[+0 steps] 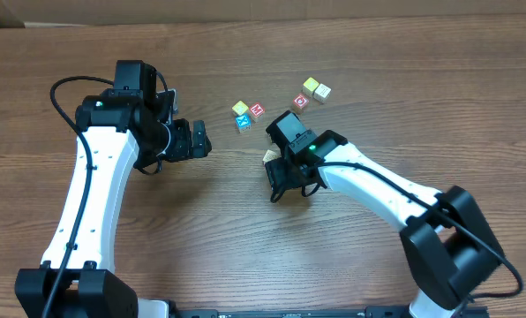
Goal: Flip 3 blocks
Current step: 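Lower the right gripper over the green F block and close on it, then carry the green F block toward the near center and set it down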
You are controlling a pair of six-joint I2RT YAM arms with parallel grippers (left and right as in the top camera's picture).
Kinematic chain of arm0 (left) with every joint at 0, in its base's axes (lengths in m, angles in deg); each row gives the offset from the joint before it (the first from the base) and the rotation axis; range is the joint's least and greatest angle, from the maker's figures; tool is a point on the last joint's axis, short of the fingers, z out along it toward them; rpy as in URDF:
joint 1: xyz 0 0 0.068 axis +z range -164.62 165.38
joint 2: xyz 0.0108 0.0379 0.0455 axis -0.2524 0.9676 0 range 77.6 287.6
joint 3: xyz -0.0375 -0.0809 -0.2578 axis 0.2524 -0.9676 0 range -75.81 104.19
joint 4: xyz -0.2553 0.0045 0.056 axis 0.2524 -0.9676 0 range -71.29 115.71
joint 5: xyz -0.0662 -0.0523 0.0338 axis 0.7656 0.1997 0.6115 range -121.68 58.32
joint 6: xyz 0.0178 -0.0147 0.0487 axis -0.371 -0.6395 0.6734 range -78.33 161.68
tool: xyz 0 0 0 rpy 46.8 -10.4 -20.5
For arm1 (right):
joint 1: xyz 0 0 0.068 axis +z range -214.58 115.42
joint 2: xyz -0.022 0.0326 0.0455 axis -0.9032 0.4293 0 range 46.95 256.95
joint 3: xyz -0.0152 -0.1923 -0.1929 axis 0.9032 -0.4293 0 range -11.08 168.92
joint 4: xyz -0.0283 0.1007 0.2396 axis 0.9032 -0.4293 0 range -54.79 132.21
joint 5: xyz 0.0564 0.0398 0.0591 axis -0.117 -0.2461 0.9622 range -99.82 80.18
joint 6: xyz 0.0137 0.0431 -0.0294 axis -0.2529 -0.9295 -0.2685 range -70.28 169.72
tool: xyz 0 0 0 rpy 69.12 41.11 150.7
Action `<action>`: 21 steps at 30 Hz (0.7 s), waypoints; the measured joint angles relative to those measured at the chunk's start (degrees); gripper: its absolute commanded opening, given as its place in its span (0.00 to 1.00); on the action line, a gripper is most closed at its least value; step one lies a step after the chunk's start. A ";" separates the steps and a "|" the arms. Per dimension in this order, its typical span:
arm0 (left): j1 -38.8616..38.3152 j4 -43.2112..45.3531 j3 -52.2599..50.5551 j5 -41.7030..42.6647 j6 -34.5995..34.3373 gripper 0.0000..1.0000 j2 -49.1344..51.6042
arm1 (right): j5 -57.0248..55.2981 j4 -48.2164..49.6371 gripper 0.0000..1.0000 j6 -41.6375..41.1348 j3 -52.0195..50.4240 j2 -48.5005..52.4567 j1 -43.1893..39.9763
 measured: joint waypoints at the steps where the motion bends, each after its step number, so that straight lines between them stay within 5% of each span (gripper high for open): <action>1: 0.00 0.00 0.00 -0.02 0.00 1.00 0.00 | 0.02 0.09 0.66 -0.24 0.00 0.59 0.00; 21: 0.00 0.00 0.00 -0.02 0.00 1.00 0.00 | 0.39 1.75 0.25 -5.99 -0.04 4.63 0.00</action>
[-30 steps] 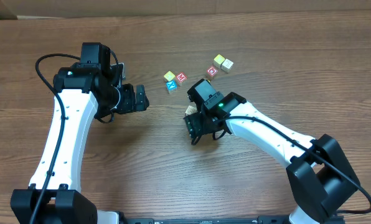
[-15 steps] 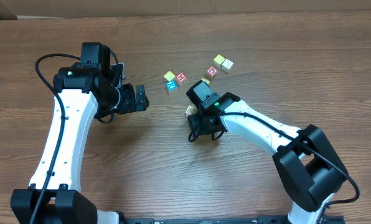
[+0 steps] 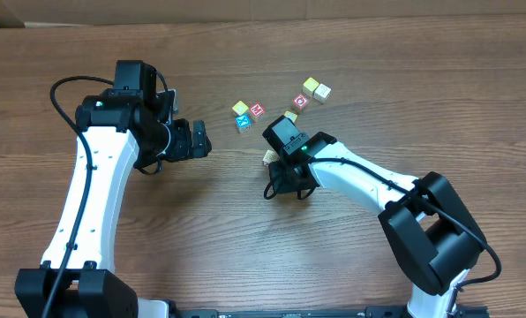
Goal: Flip 3 blocks
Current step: 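Carry the green F block toward the near center and set it down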
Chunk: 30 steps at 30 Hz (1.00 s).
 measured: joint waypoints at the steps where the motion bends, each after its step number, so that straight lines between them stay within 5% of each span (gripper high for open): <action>1: 0.00 0.00 0.00 0.00 0.00 1.00 0.00 | 0.00 0.02 0.24 -0.09 0.00 -0.02 0.02; 6: 0.00 0.00 0.00 0.00 0.00 1.00 0.00 | -0.02 -0.76 0.14 -0.68 0.00 -0.26 0.00; 18: 0.00 -0.28 0.00 -0.17 0.00 1.00 0.00 | -3.74 -15.72 0.12 -5.20 -0.13 -13.35 0.04; 30: 0.00 -0.31 0.00 -0.20 0.00 1.00 0.00 | -2.29 -3.04 0.13 -10.99 -22.88 -20.15 0.85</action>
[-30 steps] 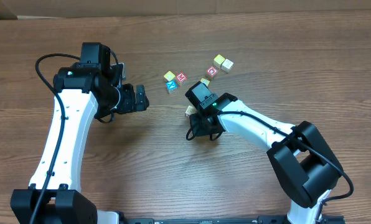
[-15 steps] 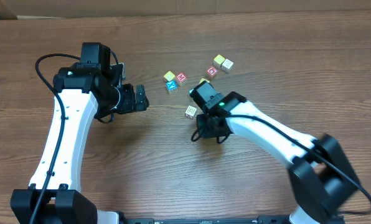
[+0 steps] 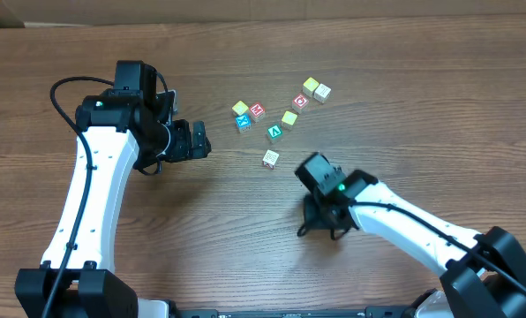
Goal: Flip 3 blocks
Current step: 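Carry the green F block toward the near center and set it down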
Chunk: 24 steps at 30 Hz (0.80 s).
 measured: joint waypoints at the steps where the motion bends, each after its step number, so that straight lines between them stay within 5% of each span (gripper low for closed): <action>1: 0.00 0.11 0.00 0.00 0.00 1.00 0.00 | 0.37 0.81 0.13 -0.15 -0.94 0.00 0.00; 10: 0.00 0.02 0.00 0.00 0.00 1.00 0.00 | 1.46 3.41 0.15 -0.46 -1.44 -1.03 0.00; 18: 0.00 0.02 0.00 0.00 0.00 1.00 0.00 | 1.86 2.54 0.27 0.94 -1.51 -1.07 0.00; 24: 0.00 0.00 0.00 0.02 0.00 1.00 0.00 | 1.90 2.60 0.57 1.22 -1.55 -1.07 0.00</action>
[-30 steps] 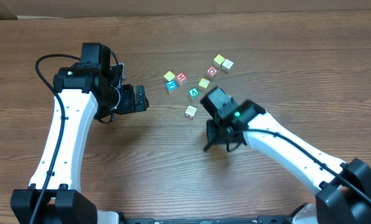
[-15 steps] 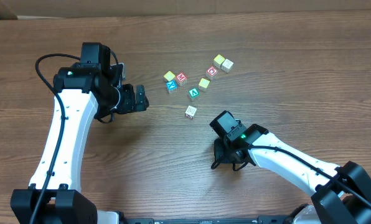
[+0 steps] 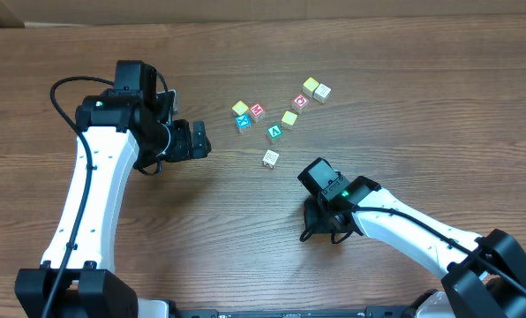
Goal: Flip 3 blocks
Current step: 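Carry the green F block toward the near center and set it down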
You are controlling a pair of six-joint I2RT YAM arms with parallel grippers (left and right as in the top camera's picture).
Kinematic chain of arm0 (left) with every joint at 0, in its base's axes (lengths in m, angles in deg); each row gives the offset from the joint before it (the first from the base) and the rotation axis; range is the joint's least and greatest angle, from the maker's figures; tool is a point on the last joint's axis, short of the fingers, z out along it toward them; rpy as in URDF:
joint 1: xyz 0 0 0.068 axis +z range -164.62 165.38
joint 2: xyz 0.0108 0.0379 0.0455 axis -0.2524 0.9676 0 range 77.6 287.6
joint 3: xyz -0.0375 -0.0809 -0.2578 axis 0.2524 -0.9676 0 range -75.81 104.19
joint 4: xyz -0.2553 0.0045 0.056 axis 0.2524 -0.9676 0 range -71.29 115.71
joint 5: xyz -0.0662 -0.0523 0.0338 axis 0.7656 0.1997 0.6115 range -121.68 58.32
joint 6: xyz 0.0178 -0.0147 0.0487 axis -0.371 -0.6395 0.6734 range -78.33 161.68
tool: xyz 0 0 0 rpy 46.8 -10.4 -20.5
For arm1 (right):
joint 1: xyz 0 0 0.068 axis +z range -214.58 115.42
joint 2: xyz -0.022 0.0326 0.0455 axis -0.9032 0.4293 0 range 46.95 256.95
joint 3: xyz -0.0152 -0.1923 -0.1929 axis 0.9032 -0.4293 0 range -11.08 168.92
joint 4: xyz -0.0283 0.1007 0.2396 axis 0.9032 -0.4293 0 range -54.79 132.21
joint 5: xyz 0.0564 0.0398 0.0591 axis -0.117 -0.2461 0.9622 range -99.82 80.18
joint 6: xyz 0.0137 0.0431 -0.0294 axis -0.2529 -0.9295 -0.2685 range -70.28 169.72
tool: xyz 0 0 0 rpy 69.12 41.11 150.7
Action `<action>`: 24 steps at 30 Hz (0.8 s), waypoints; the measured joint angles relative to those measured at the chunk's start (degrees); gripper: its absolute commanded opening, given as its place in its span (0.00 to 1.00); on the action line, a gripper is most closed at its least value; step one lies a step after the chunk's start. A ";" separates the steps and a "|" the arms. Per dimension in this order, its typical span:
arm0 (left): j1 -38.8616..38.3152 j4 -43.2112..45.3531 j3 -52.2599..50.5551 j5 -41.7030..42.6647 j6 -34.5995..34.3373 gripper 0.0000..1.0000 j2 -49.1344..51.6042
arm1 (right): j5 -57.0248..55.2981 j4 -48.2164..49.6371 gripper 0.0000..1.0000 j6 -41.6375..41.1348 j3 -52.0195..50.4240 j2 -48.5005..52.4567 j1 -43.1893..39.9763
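Several small lettered blocks lie in a loose cluster at the table's middle back. Among them are a red M block (image 3: 257, 109), a blue block (image 3: 243, 123), a green block (image 3: 274, 132) and a red O block (image 3: 301, 101). A white block (image 3: 270, 158) lies alone just in front of them. My right gripper (image 3: 320, 235) hangs open and empty over bare table, well to the front right of the white block. My left gripper (image 3: 201, 141) points right, level with the cluster and left of it, with nothing seen in it; its jaws are too dark to read.
Two yellow-green blocks (image 3: 240, 108) (image 3: 289, 117) lie within the cluster. A further yellow-green block (image 3: 310, 85) and a cream one (image 3: 322, 91) sit at its back right. The wooden table (image 3: 422, 132) ends at a pale wall along the top.
My right gripper has shifted very slightly toward the front and stays open over bare table. The blocks and the left arm have not moved.
My right gripper first hung low over the white block, hiding the green and a yellow-green block. A moment later it was still there, turned a little. Then it stood back at the front right, with the white block lying free and the cluster uncovered, as now.
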 measured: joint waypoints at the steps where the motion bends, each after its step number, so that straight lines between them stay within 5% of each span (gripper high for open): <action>1: 0.00 0.00 0.00 0.00 0.00 1.00 0.00 | 0.00 0.07 0.62 0.00 0.00 0.00 0.02; 13: 0.00 0.09 0.00 0.00 0.00 1.00 0.00 | -0.24 0.76 0.73 0.44 0.70 -0.94 0.00; 15: 0.00 0.11 0.00 0.00 -0.26 0.99 0.00 | -1.18 -0.83 0.73 0.52 2.73 -2.19 0.02; 19: 0.00 0.07 0.00 0.00 -1.42 0.82 0.00 | -2.58 -4.15 0.65 1.55 10.08 -5.42 0.00; 24: -0.52 0.74 -0.02 1.20 -4.15 0.87 0.00 | -4.66 -10.45 0.69 2.27 18.25 -7.39 0.00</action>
